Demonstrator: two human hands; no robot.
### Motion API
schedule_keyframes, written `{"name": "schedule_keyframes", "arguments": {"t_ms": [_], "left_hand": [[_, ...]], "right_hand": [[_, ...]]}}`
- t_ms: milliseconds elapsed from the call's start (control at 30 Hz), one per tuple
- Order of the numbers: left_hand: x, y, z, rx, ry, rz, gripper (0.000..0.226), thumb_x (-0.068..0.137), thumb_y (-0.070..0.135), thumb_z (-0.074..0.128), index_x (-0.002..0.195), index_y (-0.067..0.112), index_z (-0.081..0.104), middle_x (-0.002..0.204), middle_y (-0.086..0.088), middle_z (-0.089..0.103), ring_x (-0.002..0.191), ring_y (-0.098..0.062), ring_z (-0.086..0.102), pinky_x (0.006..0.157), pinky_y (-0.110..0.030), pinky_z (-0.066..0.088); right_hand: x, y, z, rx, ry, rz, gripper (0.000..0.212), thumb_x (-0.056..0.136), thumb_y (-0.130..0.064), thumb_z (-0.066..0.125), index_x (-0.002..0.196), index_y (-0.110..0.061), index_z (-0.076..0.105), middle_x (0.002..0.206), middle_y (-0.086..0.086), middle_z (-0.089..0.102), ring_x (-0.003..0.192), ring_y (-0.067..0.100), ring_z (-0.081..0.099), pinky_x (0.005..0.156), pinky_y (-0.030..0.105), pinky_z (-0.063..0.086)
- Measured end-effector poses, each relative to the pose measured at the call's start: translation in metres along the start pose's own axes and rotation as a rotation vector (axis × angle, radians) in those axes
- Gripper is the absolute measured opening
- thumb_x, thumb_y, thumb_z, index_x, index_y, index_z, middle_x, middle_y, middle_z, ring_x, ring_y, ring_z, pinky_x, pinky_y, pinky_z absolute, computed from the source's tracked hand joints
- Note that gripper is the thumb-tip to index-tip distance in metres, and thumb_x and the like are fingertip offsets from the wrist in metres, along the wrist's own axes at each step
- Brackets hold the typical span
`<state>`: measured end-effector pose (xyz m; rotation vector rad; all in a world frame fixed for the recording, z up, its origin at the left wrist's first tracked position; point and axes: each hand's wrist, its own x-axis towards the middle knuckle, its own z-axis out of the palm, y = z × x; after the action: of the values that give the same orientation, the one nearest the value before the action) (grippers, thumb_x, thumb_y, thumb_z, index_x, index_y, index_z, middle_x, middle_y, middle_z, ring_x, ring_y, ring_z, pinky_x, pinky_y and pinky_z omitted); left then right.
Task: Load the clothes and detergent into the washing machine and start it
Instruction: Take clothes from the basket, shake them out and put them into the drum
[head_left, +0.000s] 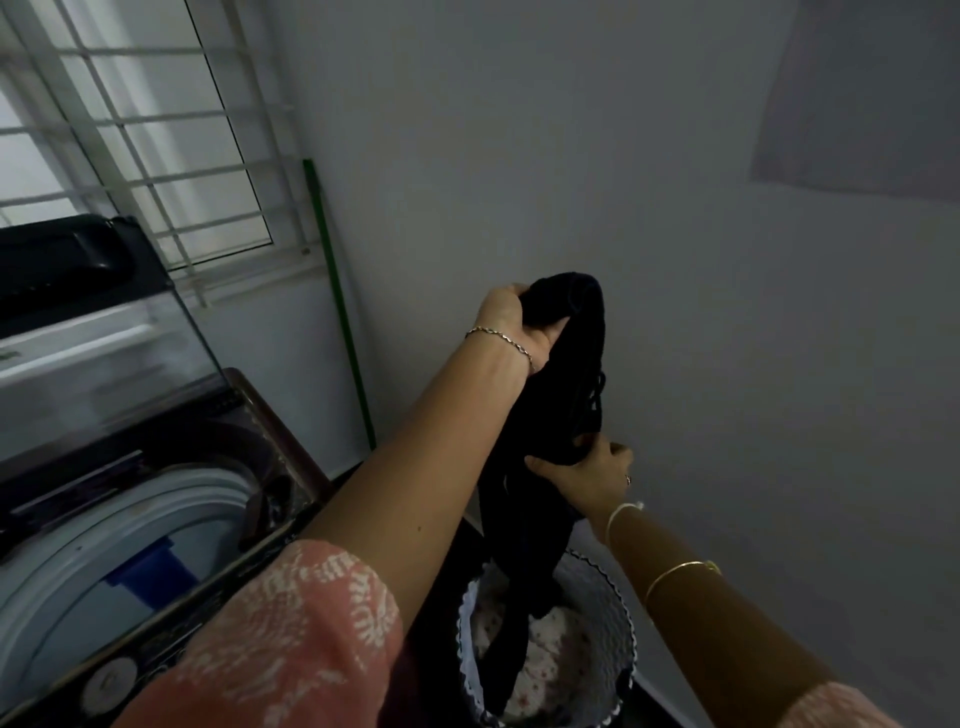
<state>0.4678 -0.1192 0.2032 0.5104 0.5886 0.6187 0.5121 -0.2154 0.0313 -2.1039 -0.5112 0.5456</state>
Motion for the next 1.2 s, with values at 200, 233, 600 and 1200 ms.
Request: {"name": "schedule_keyframes", "arguments": {"t_ms": [200, 233, 600, 1200], "left_hand": [[-0.005, 0.021, 0.002, -0.003, -0.066, -0.051, 0.015, 0.094, 0.010, 0.052, 0.098, -0.003, 0.057, 0.089, -0.019, 0.063, 0.078, -0.030, 0.064, 0.054, -0.036, 0.059], [-0.005, 0.026, 0.001, 0.042, -0.063, -0.069, 0.014, 0.092, 0.012, 0.055, 0.093, -0.002, 0.058, 0.086, -0.018, 0.063, 0.075, -0.028, 0.064, 0.050, -0.033, 0.058], [0.019, 0.040, -0.046, 0.979, 0.098, -0.112, 0.024, 0.090, 0.034, 0.059, 0.075, 0.016, 0.057, 0.073, -0.003, 0.055, 0.062, -0.012, 0.054, 0.037, -0.015, 0.044], [0.031, 0.016, -0.038, 1.071, -0.020, 0.507, 0.051, 0.046, 0.030, 0.083, 0.093, 0.015, 0.070, 0.091, -0.006, 0.073, 0.085, -0.020, 0.071, 0.078, -0.035, 0.059]], "right_hand": [[0.018, 0.000, -0.025, 0.067, 0.010, 0.016, 0.051, 0.083, -0.025, 0.061, 0.130, -0.011, 0.046, 0.134, 0.016, 0.033, 0.114, 0.042, 0.049, 0.102, 0.044, 0.044], [0.024, 0.000, -0.029, 0.062, 0.031, 0.003, 0.041, 0.087, -0.018, 0.053, 0.126, -0.008, 0.051, 0.130, 0.020, 0.043, 0.110, 0.042, 0.052, 0.099, 0.047, 0.046], [0.033, -0.103, -0.089, 0.420, -0.125, -0.099, 0.025, 0.089, 0.002, 0.044, 0.111, -0.001, 0.055, 0.101, 0.019, 0.063, 0.081, 0.030, 0.064, 0.053, 0.031, 0.057], [0.015, -0.173, -0.097, 0.363, -0.433, -0.283, 0.012, 0.085, -0.008, 0.050, 0.086, -0.013, 0.060, 0.089, 0.005, 0.059, 0.093, 0.019, 0.057, 0.080, 0.033, 0.053]]}}
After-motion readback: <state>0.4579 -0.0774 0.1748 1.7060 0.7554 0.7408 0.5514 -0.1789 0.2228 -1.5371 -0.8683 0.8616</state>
